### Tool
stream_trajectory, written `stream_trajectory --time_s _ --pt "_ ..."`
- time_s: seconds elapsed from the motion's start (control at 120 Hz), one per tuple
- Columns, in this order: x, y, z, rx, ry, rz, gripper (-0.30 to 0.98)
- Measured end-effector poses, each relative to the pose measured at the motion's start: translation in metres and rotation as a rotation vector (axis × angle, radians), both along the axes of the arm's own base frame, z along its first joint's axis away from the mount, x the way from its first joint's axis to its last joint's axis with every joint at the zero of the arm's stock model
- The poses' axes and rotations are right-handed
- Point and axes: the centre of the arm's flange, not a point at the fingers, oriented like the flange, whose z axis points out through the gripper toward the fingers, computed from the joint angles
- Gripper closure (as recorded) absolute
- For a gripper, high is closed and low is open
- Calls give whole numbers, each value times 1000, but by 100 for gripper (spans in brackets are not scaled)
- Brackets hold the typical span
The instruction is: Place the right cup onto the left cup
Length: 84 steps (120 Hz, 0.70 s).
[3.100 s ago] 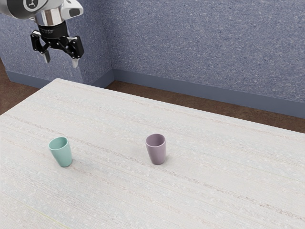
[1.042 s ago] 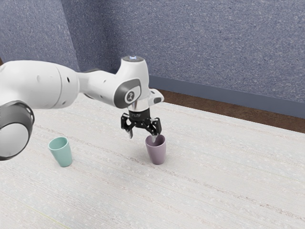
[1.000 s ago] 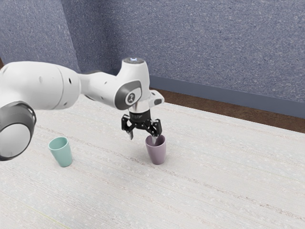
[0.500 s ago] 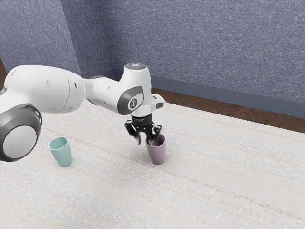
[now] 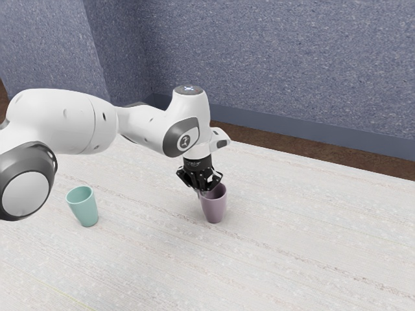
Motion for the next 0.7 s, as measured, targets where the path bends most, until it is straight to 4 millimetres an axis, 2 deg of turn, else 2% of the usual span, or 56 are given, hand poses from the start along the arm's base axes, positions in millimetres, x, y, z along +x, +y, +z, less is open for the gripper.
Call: stream_trajectory --time_s 0.117,0.225,0.3,0.508,0.7 --pt "0 0 7 -2 -9 2 77" --pt "-5 2 34 -8 -35 3 78" --pt "-16 8 55 -10 -49 7 78" --pt "-54 44 120 -33 -85 63 78" --pt "-109 93 178 -65 -94 161 78"
